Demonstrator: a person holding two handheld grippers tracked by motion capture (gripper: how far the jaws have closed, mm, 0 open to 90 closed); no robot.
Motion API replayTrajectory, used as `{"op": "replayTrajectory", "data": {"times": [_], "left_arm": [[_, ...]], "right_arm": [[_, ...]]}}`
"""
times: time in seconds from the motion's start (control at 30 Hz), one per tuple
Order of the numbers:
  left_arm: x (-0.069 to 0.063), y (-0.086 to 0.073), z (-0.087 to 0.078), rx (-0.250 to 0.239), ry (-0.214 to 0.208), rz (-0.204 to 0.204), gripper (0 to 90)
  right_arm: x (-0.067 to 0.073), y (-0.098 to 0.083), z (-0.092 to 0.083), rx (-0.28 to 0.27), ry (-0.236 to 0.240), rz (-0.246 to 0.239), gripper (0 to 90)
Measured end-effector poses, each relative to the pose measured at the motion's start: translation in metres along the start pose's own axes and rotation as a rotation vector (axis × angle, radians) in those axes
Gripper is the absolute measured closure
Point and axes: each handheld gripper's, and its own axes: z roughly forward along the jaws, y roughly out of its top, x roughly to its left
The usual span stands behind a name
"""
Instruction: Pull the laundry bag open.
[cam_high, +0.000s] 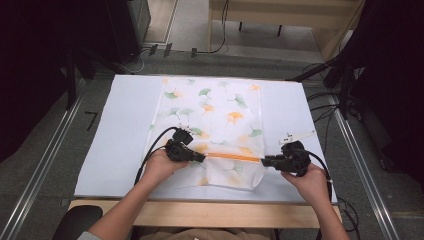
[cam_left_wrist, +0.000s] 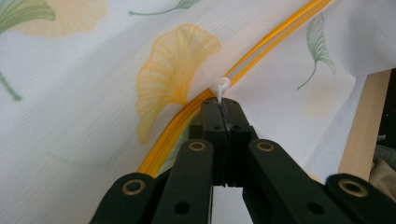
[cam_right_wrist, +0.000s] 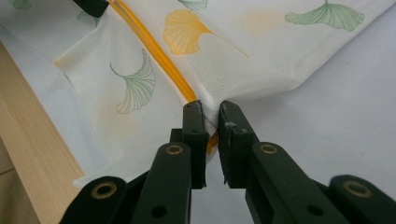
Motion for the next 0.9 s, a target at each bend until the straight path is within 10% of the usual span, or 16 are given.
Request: {"op": "replayTrajectory", "data": {"times": [0.9], "left_arm": [[0.008,-0.015,-0.017,-0.015,0.013,-0.007,90.0]], "right_arm": [[0.001,0.001,0.002,0.011,-0.001,-0.007,84.1]]}}
